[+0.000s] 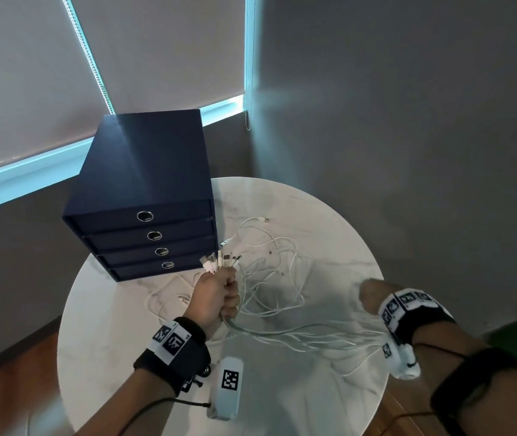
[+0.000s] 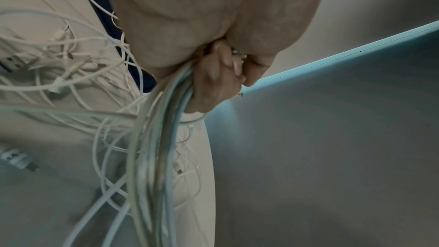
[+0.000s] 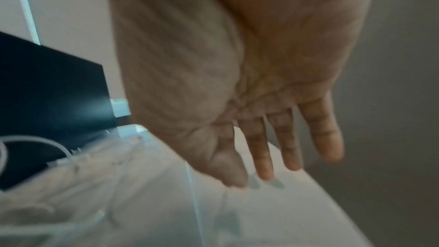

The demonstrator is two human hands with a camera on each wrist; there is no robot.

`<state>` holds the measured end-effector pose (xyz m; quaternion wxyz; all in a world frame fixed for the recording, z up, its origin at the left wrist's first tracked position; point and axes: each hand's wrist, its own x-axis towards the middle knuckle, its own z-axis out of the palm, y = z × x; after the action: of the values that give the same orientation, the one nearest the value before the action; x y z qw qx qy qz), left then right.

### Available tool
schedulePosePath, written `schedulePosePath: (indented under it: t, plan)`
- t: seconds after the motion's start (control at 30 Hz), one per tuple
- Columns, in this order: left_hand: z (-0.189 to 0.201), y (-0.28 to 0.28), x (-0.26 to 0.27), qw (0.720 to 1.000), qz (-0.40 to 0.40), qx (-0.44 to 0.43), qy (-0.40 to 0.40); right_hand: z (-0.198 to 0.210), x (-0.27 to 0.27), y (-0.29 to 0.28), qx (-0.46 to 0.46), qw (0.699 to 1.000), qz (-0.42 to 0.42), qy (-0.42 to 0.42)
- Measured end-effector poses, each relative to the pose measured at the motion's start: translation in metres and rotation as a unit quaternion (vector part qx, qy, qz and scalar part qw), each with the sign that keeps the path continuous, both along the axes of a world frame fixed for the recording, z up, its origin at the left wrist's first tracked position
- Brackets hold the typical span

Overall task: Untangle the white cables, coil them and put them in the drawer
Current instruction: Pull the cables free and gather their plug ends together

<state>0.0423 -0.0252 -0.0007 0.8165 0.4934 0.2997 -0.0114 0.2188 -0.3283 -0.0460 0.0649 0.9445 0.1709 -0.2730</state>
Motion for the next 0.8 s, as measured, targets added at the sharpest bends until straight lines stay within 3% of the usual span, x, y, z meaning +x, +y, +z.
schedulePosePath:
  t: [0.13, 0.3, 0.4, 0.47, 0.6, 0.67, 0.7, 0.8]
  plan:
    - [-0.002, -0.004, 0.004, 1.000, 0.006, -0.008, 0.004, 0.015, 0.002, 0.065, 0.241, 0.967, -0.070, 0.037]
    - [0.002, -0.010, 0.008, 1.000, 0.010, -0.008, 0.005, -0.005, -0.018, 0.114, 0.321, 0.937, -0.130, 0.045]
    - [0.003, -0.009, 0.010, 1.000, 0.015, -0.017, 0.004, -0.007, -0.017, 0.124, 0.402, 0.900, -0.167, 0.011]
    - [0.003, -0.007, 0.010, 0.999, 0.022, -0.026, 0.004, 0.008, -0.017, 0.132, 0.476, 0.855, -0.208, 0.005]
    - [0.003, -0.006, 0.011, 0.998, 0.042, -0.036, -0.001, 0.050, -0.025, 0.146, 0.652, 0.676, -0.335, 0.077]
    - [0.008, -0.007, 0.013, 0.997, 0.057, -0.044, -0.027, 0.072, -0.031, 0.155, 0.689, 0.634, -0.333, 0.114]
    - [0.011, -0.008, 0.015, 0.996, 0.064, -0.041, -0.046, 0.081, -0.034, 0.158, 0.687, 0.640, -0.321, 0.123]
    - [0.020, -0.012, 0.022, 0.992, 0.070, 0.016, -0.100, 0.102, -0.046, 0.166, 0.630, 0.721, -0.265, 0.116]
